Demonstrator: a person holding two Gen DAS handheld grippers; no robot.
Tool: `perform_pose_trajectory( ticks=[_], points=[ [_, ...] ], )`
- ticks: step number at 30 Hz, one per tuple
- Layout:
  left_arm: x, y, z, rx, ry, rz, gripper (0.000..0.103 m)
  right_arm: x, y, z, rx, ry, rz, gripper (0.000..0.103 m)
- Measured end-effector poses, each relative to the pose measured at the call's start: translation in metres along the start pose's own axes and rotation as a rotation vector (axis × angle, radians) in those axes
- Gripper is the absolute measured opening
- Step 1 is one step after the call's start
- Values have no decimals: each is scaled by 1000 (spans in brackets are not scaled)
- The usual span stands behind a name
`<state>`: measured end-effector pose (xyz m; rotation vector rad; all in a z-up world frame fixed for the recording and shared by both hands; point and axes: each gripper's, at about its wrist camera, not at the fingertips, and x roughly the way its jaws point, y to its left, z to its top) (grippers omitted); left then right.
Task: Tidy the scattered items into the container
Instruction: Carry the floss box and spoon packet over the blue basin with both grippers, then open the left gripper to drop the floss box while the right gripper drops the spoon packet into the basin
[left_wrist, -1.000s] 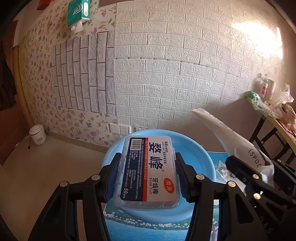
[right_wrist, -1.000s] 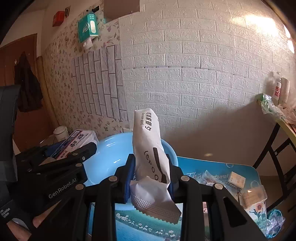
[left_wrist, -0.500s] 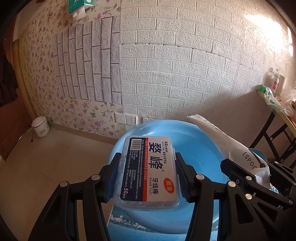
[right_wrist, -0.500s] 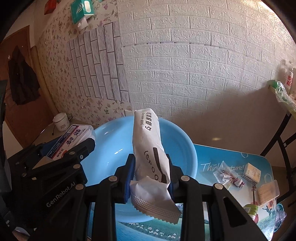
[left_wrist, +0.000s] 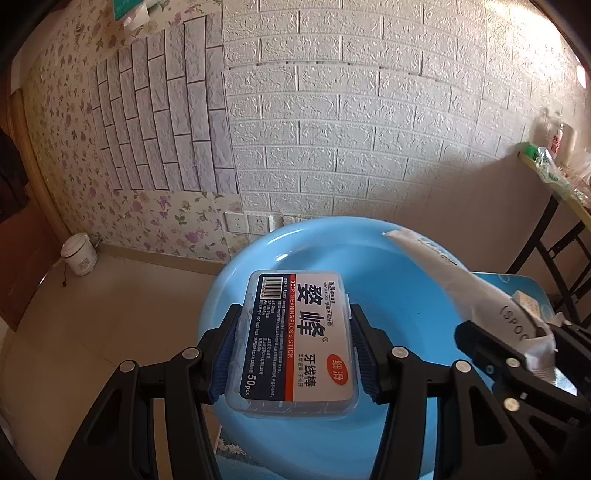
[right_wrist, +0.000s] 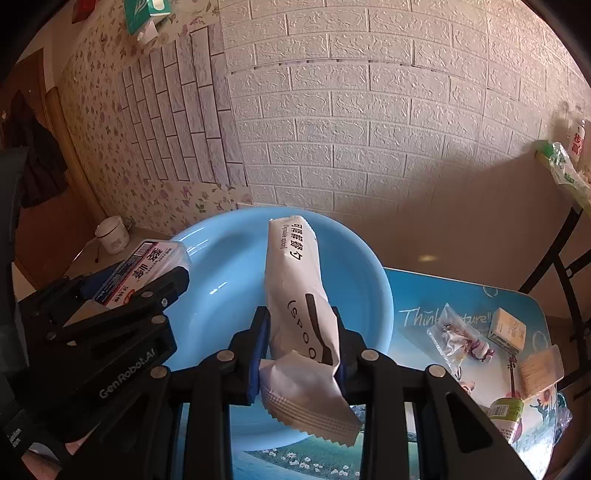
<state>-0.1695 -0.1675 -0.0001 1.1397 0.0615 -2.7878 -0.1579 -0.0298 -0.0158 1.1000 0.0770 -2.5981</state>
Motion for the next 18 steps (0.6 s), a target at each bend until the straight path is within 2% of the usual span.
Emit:
perform_pose_trajectory(
  ticks=[15, 17, 18],
  points=[
    [24, 4, -7, -4, 57, 10, 55, 18, -2, -4, 2, 52, -8, 31],
    [25, 4, -7, 7, 62, 20, 70, 19, -2, -5, 5, 59, -9, 31],
    [24, 3, -6, 15, 55, 29, 73, 19, -2, -5, 6, 62, -9, 31]
  ],
)
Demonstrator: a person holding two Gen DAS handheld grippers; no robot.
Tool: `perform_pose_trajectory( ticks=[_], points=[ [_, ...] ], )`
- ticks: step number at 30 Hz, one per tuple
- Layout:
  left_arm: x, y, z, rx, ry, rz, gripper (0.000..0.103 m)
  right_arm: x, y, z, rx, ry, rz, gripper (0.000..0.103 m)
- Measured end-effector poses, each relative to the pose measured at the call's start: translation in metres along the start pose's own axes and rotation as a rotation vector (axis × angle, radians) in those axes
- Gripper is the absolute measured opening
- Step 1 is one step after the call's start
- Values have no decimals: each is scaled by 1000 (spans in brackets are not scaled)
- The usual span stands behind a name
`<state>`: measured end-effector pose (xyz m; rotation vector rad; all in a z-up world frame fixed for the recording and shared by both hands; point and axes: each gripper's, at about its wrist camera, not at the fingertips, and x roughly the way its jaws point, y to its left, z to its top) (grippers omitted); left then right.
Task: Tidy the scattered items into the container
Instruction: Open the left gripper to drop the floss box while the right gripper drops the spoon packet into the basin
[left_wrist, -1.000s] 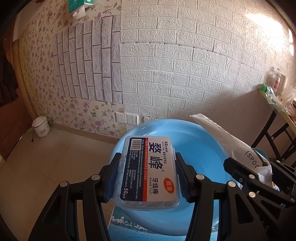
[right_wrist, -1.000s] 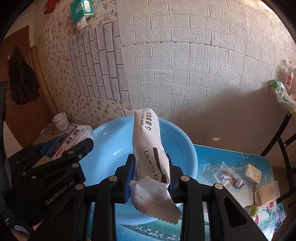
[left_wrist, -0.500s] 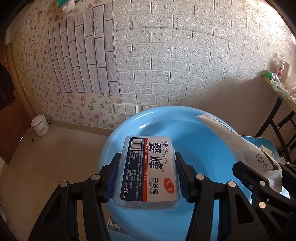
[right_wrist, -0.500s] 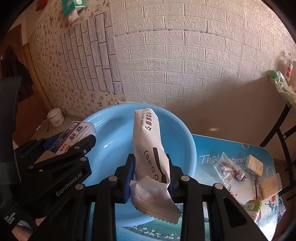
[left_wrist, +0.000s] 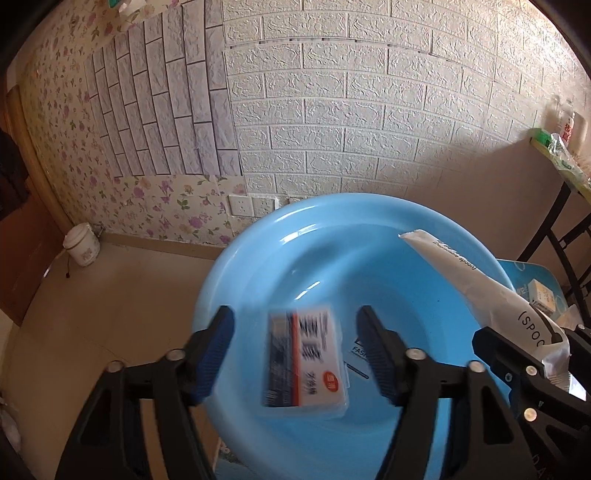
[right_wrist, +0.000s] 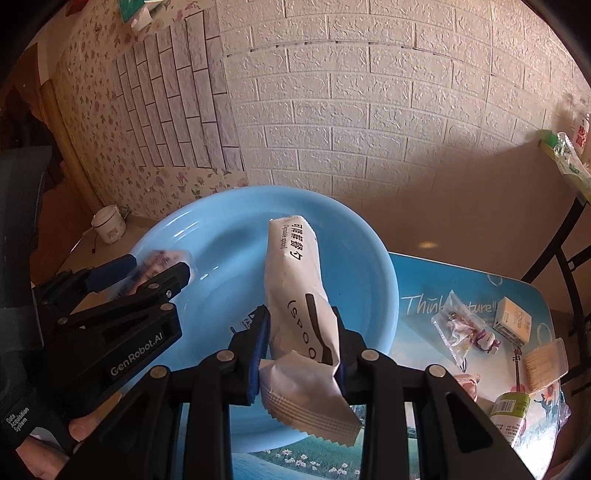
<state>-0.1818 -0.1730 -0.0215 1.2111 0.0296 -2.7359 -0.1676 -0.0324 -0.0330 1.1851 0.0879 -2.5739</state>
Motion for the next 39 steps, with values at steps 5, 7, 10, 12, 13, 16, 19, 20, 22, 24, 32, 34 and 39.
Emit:
perform_pose_trajectory(
  ticks=[5, 7, 10, 12, 13, 16, 19, 20, 22, 24, 32, 34, 39],
  points=[
    [-10, 2, 2, 7, -41, 4, 80, -1, -1, -1, 6, 2, -10, 31],
    [-10, 4, 2, 2, -41, 5, 80, -1, -1, -1, 6, 4, -11, 31],
    [-9, 7, 1, -5, -33, 10, 80, 1, 2, -2, 4, 8, -9, 31],
    [-9, 10, 0, -12, -27, 11, 80, 4, 4, -1, -3, 12, -4, 31],
    [-10, 11, -1, -13, -26, 11, 80, 6, 5, -1, -5, 12, 0, 31],
    [-14, 14, -1, -10, -28, 18, 80, 11, 7, 4, -12, 14, 24, 32],
    [-18, 18, 0, -13, -35, 22, 80, 13, 7, 8, -8, 10, 52, 39],
    [-19, 19, 0, -14, -36, 24, 80, 13, 6, 8, -8, 1, 55, 41],
    [-21, 20, 0, -14, -39, 27, 80, 13, 5, 9, -15, -4, 49, 48],
    [-22, 22, 1, -15, -39, 28, 80, 13, 4, 10, -12, -5, 42, 50],
    [-27, 17, 0, -12, -37, 6, 80, -5, 4, 6, -1, -39, 120, 62],
    [-29, 15, 1, -10, -37, 1, 80, -9, 4, 5, -2, -44, 124, 62],
    [-35, 11, 1, -7, -44, -10, 80, -19, -1, 1, 9, -47, 120, 62]
  ],
)
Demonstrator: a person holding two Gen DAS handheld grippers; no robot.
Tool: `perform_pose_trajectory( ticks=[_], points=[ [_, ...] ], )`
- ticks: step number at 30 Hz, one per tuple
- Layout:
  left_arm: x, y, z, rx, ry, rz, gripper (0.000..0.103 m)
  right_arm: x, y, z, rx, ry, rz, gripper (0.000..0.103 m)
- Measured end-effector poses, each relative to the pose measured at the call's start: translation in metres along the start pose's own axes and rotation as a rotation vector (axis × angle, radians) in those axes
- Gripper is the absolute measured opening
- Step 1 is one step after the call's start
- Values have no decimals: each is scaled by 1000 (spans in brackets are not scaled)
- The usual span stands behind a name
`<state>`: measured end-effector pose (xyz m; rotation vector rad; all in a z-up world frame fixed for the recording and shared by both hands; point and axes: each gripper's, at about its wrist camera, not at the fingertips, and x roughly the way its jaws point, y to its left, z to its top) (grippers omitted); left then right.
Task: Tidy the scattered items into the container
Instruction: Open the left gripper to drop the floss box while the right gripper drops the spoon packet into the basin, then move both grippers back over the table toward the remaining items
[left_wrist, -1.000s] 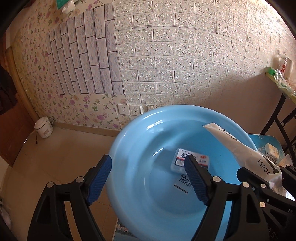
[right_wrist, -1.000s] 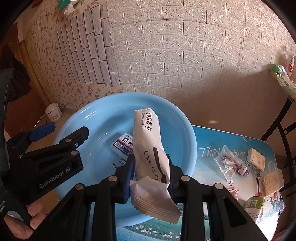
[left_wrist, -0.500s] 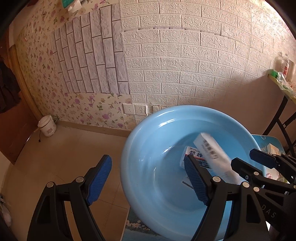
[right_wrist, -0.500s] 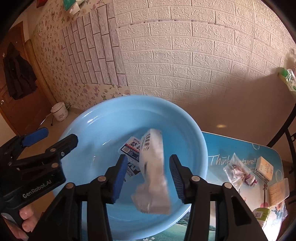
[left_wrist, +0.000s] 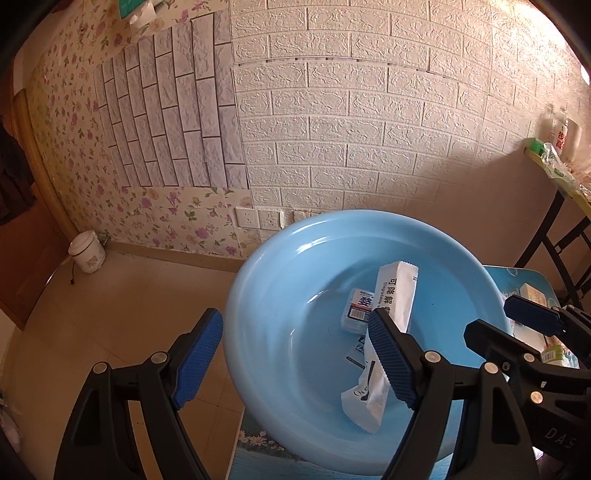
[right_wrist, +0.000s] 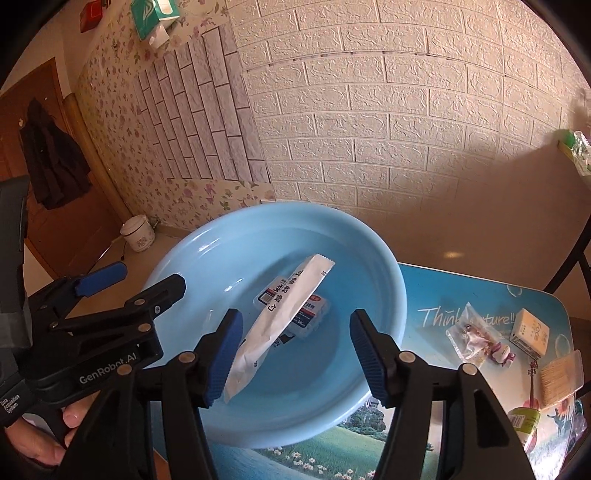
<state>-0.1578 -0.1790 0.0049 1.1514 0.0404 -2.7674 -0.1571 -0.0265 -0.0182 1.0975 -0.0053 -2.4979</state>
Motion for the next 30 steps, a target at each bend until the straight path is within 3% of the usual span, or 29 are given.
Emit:
perform_pose_trajectory(
  ticks=[15, 16, 19, 30],
  points=[
    [-39, -13, 0, 17, -35, -49, 87, -38, 2, -2, -1, 11, -38, 63],
    [-40, -14, 0, 13, -34, -47, 87, -42, 3, -2, -3, 11, -45, 66],
    [-44, -16, -2, 12, -31, -57, 88, -57, 2, -1, -12, -12, -86, 93],
    [-64, -48, -7, 56, -58, -105, 90, -96, -23, -12, -14, -67, -100, 101]
  ],
)
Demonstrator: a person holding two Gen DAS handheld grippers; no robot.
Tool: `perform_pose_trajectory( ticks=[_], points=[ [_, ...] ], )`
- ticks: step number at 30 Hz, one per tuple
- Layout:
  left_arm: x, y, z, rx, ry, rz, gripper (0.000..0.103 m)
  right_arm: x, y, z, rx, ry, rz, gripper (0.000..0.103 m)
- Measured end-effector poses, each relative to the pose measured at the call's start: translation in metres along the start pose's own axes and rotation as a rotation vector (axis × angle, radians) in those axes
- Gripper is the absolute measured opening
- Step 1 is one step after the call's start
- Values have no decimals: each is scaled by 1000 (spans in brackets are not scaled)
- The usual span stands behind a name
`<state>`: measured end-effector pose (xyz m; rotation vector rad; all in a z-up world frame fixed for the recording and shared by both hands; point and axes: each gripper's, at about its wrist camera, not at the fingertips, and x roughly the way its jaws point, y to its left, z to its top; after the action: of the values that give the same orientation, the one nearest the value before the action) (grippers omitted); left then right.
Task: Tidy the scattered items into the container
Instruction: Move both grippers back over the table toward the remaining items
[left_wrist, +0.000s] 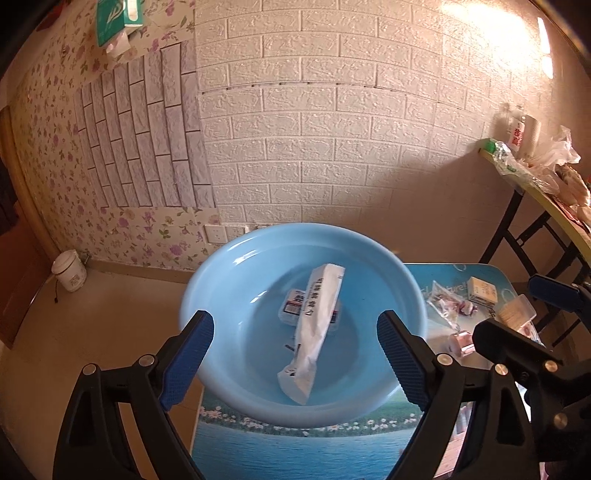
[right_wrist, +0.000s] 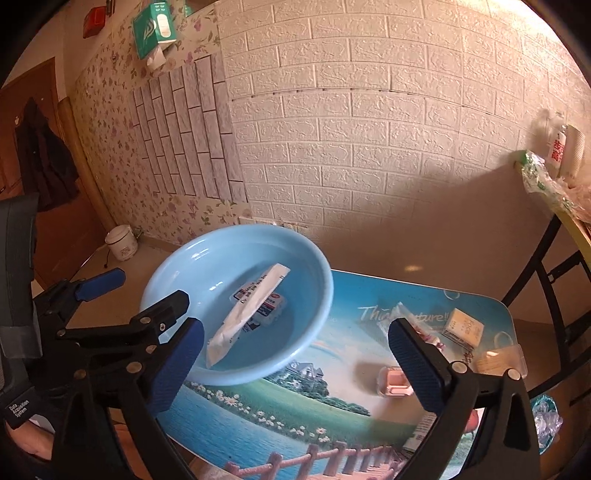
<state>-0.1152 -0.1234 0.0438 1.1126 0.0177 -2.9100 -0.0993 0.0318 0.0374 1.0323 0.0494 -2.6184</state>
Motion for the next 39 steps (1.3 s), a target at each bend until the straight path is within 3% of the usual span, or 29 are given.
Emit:
perform_pose_trajectory(
  ticks=[16, 32, 39],
  points=[
    [9, -100, -10, 109, 27, -139, 95, -33, -95, -34, 84, -1, -124, 101],
    [50, -166, -42, 194, 144, -234, 100, -38, -224, -90, 243, 64, -254, 101],
    [65, -189, -48, 257, 136, -215, 100, -37, -223, -110, 203, 75, -170, 101]
  ],
)
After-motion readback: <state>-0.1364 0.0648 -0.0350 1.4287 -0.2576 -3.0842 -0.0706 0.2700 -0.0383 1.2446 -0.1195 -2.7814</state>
